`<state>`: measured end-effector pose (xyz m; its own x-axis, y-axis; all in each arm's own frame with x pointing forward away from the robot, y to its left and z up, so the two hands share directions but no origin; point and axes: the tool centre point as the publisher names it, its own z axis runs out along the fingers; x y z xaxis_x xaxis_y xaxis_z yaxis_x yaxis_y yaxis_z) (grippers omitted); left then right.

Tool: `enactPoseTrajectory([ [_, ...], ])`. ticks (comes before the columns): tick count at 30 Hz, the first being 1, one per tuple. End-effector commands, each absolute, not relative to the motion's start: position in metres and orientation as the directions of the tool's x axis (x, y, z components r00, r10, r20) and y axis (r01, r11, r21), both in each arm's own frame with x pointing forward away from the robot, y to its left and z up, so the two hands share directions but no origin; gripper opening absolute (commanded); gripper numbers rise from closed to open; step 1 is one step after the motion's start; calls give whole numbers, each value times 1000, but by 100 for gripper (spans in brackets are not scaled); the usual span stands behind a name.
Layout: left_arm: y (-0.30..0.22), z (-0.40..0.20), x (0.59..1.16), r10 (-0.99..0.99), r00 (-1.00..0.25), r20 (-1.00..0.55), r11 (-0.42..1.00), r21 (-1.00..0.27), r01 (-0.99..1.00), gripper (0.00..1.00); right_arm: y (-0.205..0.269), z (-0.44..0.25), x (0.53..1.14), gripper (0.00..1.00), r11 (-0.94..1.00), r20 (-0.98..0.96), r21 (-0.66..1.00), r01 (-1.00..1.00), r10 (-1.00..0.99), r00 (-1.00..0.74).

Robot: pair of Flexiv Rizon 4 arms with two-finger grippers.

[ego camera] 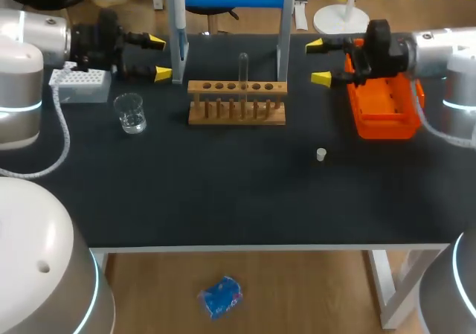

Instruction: Invert the test tube, pick up the pipette, mount the tip to pipette, aspirate from beaker and dispense into the tube, eject the tip, return the pipette, and cap with the stopper.

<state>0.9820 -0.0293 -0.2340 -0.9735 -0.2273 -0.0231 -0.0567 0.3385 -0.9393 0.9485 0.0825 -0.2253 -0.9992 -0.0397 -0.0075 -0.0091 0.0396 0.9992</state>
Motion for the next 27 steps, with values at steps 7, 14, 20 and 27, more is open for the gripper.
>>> enactPoseTrajectory([
  [7, -30, -235, 982, -230, -973, -24, 338, -940, -56, 100, 85, -228, 956, 100, 36, -7, 999, -10, -59, -998],
  [14, -44, -244, 984, -215, -977, -12, 348, -935, -65, 100, 96, -240, 959, 100, 88, 25, 996, 18, -85, -996],
  [20, -48, -249, 984, -217, -976, -2, 347, -935, -75, 100, 118, -252, 968, 100, 80, 31, 997, 23, -95, -995],
  [27, -48, -249, 984, -217, -976, -2, 347, -935, -75, 100, 142, -265, 979, 100, 72, 14, 997, 5, -117, -993],
])
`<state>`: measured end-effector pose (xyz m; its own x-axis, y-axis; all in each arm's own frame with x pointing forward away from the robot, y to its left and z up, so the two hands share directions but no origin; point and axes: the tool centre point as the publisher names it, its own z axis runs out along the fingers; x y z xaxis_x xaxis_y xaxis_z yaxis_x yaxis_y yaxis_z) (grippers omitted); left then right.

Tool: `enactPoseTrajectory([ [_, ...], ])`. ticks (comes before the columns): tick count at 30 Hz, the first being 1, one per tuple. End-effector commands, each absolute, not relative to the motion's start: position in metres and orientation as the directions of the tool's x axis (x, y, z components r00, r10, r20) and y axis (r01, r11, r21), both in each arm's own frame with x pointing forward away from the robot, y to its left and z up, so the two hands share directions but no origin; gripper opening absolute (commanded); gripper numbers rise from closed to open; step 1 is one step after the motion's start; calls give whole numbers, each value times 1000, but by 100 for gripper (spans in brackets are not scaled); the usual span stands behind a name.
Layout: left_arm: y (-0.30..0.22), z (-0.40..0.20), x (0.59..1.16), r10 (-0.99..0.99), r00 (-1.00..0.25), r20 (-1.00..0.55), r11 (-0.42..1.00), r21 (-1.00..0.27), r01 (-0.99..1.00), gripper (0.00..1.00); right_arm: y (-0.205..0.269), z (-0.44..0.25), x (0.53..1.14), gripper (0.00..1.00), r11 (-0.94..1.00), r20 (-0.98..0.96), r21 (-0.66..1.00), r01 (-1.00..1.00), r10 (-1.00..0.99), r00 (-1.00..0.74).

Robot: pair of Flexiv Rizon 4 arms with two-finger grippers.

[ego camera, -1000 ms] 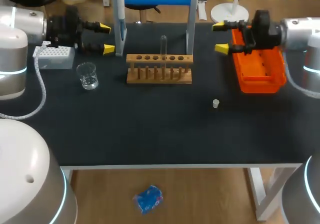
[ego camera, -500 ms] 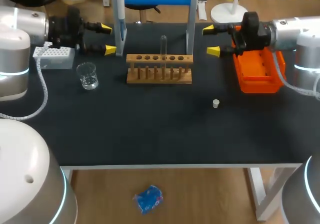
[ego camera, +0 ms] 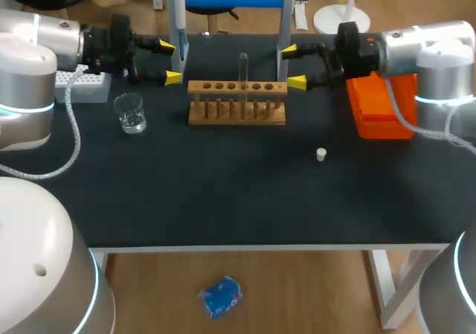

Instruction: Invert the test tube, pick up the pipette, mount the tip to pipette, aspirate from beaker and dispense into the tube, eject the tip, return the pipette, and cap with the stopper.

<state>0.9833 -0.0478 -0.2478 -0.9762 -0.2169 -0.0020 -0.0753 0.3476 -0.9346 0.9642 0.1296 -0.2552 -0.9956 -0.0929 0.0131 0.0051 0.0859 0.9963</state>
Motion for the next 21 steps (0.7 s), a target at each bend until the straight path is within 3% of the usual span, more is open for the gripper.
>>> enactPoseTrajectory([
  [1, -48, -249, 984, -217, -976, -2, 347, -935, -75, 100, 145, -265, 981, 100, 71, 11, 997, 2, -118, -993],
  [21, -48, -249, 984, -217, -976, -2, 347, -935, -75, 100, 198, -279, 995, 100, 26, -4, 1000, -8, -147, -989],
])
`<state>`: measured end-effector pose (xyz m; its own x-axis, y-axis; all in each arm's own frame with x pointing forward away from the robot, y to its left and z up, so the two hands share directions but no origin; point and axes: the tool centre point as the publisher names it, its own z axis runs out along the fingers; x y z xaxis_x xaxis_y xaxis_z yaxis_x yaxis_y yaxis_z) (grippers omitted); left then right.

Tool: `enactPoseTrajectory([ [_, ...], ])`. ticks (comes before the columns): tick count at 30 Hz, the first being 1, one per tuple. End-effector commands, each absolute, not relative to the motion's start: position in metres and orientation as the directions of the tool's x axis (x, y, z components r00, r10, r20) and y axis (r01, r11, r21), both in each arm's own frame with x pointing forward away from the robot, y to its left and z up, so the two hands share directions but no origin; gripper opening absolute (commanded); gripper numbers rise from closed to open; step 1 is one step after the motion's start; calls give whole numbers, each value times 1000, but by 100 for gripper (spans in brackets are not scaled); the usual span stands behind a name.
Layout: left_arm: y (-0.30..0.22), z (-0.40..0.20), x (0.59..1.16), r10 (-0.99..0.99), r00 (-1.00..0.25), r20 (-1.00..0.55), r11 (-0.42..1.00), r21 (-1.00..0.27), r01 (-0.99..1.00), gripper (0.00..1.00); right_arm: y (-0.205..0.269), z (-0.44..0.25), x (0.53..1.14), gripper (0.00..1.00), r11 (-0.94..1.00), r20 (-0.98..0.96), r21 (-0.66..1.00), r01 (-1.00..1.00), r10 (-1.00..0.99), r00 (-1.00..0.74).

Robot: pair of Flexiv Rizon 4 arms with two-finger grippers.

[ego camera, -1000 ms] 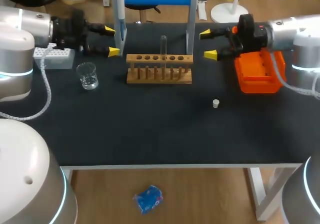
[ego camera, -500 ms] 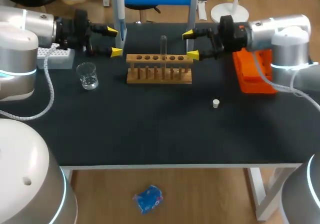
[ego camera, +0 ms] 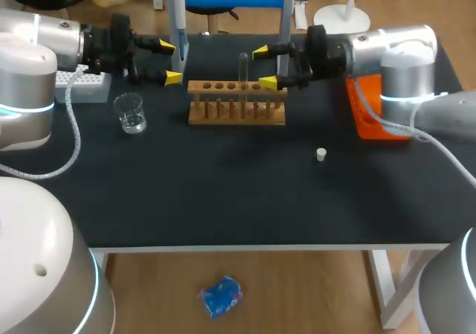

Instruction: Invert the test tube, pick up the pipette, mount the tip to pipette, aspirate from beaker and dispense into the tube, eject the tip, return the pipette, and cap with the stopper.

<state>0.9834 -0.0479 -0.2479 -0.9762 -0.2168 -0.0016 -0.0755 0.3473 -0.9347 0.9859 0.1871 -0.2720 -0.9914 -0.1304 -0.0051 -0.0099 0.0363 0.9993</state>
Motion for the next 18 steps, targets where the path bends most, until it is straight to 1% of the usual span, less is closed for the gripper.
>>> enactPoseTrajectory([
  [1, -48, -249, 984, -217, -976, -2, 347, -935, -75, 100, 200, -279, 995, 100, 24, -4, 1000, -8, -149, -989],
  [9, -48, -249, 984, -217, -976, -2, 347, -935, -75, 100, 214, -279, 999, 100, 8, -6, 1000, -7, -159, -987],
  [12, -48, -249, 984, -217, -976, -2, 347, -935, -75, 100, 219, -278, 999, 92, 7, -6, 1000, -7, -159, -987],
  [13, -48, -249, 984, -217, -976, -2, 347, -935, -75, 100, 220, -279, 999, 79, 6, -6, 1000, -7, -160, -987],
  [15, -48, -249, 984, -217, -976, -2, 347, -935, -75, 100, 223, -279, 998, 75, 4, -4, 1000, -5, -165, -986],
  [16, -48, -249, 984, -217, -976, -2, 347, -935, -75, 100, 225, -279, 998, 67, 4, -4, 1000, -5, -167, -986],
  [17, -48, -249, 984, -217, -976, -2, 347, -935, -75, 100, 226, -279, 998, 62, 4, -4, 1000, -5, -169, -986],
  [18, -48, -249, 984, -217, -976, -2, 347, -935, -75, 100, 227, -279, 997, 52, 3, -4, 1000, -5, -171, -985],
])
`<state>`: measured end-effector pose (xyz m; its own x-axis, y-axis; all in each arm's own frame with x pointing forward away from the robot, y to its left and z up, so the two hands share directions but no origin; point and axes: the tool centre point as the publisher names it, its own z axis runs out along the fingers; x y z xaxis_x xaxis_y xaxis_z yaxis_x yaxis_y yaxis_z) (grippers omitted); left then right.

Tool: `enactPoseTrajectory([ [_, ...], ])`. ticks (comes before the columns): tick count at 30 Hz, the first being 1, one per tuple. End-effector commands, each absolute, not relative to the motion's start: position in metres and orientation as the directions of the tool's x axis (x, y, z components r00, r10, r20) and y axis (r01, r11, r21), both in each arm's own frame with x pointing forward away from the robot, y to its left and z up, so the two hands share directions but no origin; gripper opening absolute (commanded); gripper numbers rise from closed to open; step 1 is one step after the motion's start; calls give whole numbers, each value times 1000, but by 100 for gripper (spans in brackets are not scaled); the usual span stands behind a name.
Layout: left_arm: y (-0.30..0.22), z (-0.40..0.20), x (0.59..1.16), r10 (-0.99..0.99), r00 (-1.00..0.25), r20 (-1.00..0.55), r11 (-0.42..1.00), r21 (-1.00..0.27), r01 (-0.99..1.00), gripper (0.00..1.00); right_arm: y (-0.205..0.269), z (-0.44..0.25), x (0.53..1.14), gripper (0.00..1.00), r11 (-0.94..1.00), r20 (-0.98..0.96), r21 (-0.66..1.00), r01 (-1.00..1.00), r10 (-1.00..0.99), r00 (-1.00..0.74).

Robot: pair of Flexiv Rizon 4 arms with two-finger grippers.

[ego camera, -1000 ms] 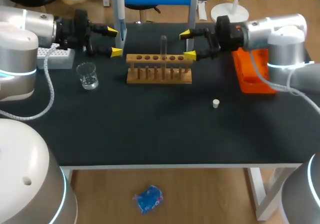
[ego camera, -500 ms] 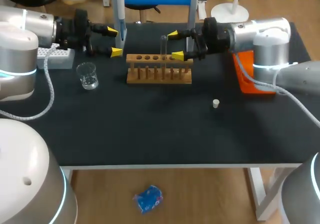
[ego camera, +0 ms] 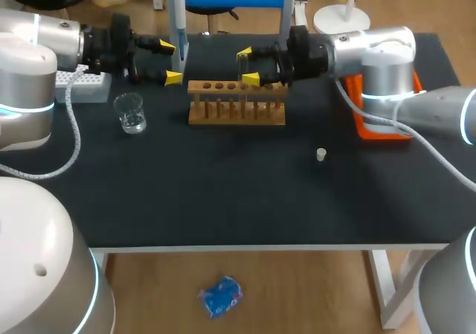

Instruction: Invert the test tube, pick up the pipette, mount the tip to pipette, aspirate from beaker and dispense into the tube, eject the tip, return the pipette, and cap with the stopper.

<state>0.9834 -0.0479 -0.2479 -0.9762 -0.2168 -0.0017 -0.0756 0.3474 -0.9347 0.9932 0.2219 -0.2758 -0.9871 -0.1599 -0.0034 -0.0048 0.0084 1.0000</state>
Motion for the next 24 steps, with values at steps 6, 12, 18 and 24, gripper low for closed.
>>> enactPoseTrajectory([
  [6, -48, -249, 984, -217, -976, -2, 347, -935, -75, 100, 228, -278, 998, 39, 4, -5, 1000, -6, -176, -984],
  [12, -48, -249, 984, -217, -976, -2, 347, -935, -75, 100, 226, -277, 996, 27, 7, -7, 1000, -8, -174, -985],
  [18, -48, -249, 984, -217, -976, -2, 347, -935, -75, 100, 225, -277, 994, 0, 8, -6, 1000, -8, -172, -985],
  [24, -48, -249, 984, -217, -976, -2, 347, -935, -75, 100, 224, -275, 994, 0, 7, -8, 1000, -10, -172, -985],
])
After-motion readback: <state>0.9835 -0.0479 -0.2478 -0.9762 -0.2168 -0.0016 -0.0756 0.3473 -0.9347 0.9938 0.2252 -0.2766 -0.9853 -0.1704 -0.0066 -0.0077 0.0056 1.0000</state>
